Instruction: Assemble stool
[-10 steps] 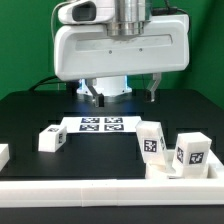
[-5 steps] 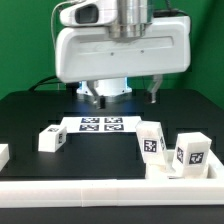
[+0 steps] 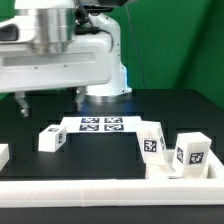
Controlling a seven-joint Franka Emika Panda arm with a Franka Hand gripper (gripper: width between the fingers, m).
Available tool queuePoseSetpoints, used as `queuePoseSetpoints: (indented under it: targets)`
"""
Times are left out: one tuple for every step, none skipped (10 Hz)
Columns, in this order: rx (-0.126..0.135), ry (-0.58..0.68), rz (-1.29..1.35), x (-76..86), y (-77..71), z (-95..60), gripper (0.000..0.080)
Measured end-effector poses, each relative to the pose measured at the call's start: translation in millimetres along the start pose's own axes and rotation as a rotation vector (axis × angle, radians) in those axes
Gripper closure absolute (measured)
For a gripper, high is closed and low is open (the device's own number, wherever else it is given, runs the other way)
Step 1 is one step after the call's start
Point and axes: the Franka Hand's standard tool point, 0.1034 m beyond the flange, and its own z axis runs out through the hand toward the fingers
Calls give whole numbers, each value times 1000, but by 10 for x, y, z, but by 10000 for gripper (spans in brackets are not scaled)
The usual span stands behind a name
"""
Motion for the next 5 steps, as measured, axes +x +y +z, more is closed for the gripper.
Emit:
queuePoseSetpoints:
  targets:
    - [1, 0, 20, 23, -35, -5, 151]
    - [1, -1, 13, 27, -45, -2, 151]
    - [1, -1, 25, 23, -40, 2, 151]
    - [4, 0, 84, 26, -48, 4, 151]
    - [15, 0, 190, 4, -44, 21, 151]
